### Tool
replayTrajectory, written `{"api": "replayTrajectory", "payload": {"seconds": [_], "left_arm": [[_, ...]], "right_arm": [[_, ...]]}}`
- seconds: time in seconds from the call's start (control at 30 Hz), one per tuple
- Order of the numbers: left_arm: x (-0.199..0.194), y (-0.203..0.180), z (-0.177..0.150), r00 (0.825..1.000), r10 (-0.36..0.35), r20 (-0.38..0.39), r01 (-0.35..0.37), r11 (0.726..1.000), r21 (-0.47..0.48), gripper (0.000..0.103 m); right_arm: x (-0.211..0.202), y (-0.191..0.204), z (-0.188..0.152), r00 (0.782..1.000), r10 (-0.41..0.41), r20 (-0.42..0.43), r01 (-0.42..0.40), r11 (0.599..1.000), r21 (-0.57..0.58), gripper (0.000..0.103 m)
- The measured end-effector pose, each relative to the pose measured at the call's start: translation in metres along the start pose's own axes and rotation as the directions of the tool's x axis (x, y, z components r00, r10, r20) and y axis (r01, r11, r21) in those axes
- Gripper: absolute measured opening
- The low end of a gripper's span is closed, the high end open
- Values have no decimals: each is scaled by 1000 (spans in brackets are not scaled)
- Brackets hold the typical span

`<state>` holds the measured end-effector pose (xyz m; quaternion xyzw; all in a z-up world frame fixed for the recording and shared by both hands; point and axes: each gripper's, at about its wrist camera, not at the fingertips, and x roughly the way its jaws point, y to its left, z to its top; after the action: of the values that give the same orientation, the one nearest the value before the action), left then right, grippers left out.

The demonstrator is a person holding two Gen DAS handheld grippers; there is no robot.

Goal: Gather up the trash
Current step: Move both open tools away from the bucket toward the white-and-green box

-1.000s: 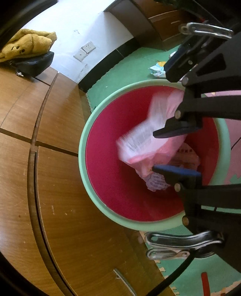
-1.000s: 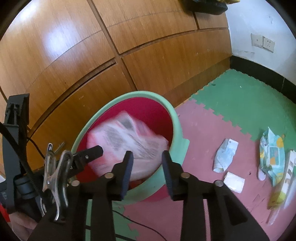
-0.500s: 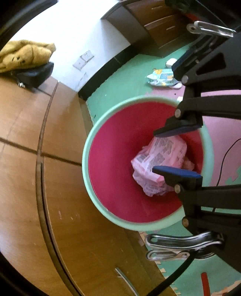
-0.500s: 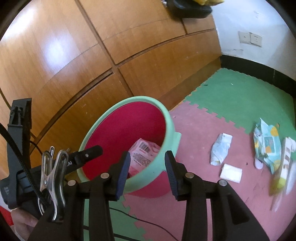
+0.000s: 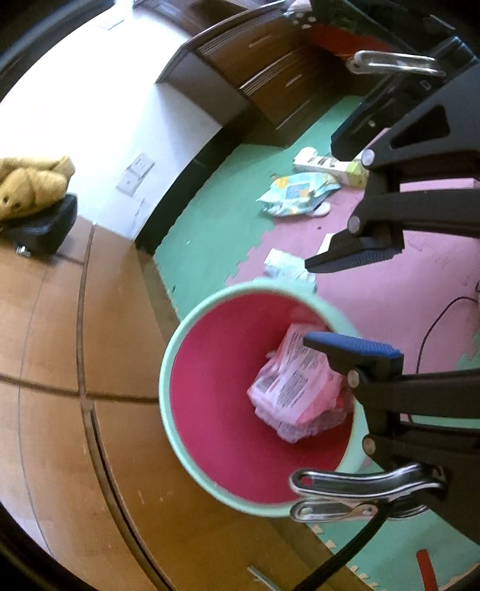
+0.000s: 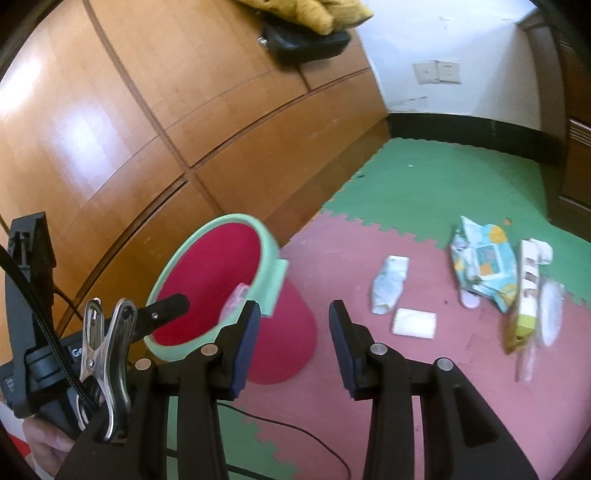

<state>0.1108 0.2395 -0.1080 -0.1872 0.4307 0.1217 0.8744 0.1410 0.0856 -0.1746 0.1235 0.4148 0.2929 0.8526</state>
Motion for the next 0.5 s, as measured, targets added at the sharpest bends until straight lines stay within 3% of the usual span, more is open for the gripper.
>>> {"api": "replayTrajectory", "payload": {"seconds": [0.5], "left_arm": [[9, -53, -26, 998, -37, -48, 42, 993, 110, 35]], "right_arm": [[-32, -64, -27, 996, -91, -2, 91, 991, 95, 40]]}}
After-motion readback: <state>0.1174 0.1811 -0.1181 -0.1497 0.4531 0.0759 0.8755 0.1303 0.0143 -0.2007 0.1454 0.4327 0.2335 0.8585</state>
